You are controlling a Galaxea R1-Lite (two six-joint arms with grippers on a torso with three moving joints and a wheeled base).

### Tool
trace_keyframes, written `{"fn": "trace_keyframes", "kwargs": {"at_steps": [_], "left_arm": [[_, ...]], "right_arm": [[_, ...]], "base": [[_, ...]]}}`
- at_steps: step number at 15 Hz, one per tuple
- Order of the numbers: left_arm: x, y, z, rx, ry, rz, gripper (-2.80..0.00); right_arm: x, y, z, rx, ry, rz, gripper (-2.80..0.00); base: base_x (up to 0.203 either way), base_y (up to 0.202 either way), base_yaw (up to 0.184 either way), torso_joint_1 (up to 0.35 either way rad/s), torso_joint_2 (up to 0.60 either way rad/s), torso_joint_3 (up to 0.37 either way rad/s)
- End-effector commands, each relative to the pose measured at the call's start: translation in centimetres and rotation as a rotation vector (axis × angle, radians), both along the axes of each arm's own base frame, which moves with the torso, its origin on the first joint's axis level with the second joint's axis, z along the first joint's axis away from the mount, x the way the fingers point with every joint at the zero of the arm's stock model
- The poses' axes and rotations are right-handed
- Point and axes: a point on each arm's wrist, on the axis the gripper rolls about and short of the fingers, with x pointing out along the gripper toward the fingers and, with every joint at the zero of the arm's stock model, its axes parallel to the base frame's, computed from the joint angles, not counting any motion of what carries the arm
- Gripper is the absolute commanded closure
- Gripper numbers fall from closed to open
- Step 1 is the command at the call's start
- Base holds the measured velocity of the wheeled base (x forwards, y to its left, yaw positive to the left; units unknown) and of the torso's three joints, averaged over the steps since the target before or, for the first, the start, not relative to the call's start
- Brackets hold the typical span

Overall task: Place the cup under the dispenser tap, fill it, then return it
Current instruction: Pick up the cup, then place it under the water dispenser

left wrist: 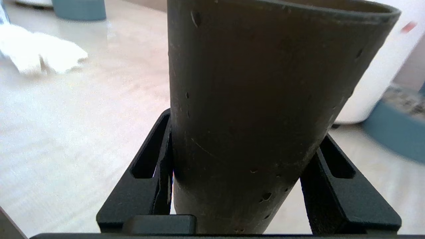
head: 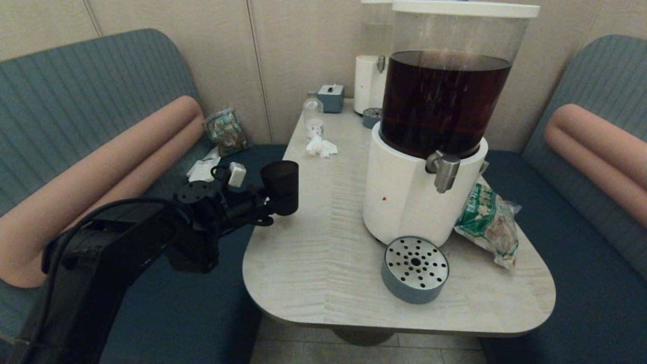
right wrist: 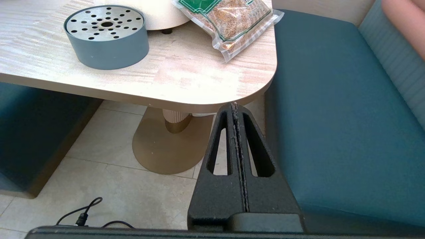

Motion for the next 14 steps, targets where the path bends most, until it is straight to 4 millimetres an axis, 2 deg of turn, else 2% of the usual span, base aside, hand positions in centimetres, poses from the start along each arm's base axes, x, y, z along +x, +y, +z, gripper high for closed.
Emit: {"fn": "trace_keyframes", "kwargs": {"at_steps": [1, 6, 9, 14], "left_arm": [[-1.7, 0.1, 3.5, -0.002, -0.040, -0.006, 0.00], [-6.1, -0.5, 7.0, 0.000, -0.019, -0.027, 0.00], [-8.7, -2.7, 8.8, -0.004, -0.026, -0.081, 0.00], [-10.1, -6.4, 9.6, -0.027, -0.043, -0.120, 0.00]], "right_arm": [[0.0, 0.0, 0.0, 0.000, 0.001, 0.001, 0.00], [0.0, 0.0, 0.0, 0.000, 0.001, 0.001, 0.00], [0.0, 0.0, 0.0, 0.000, 0.001, 0.001, 0.00], [0.0, 0.0, 0.0, 0.000, 0.001, 0.001, 0.00]], "base": [[0.000, 0.000, 0.000, 0.000, 0.00, 0.000], [0.000, 0.000, 0.000, 0.000, 0.00, 0.000], [0.000, 0.000, 0.000, 0.000, 0.00, 0.000], [0.000, 0.000, 0.000, 0.000, 0.00, 0.000]]}}
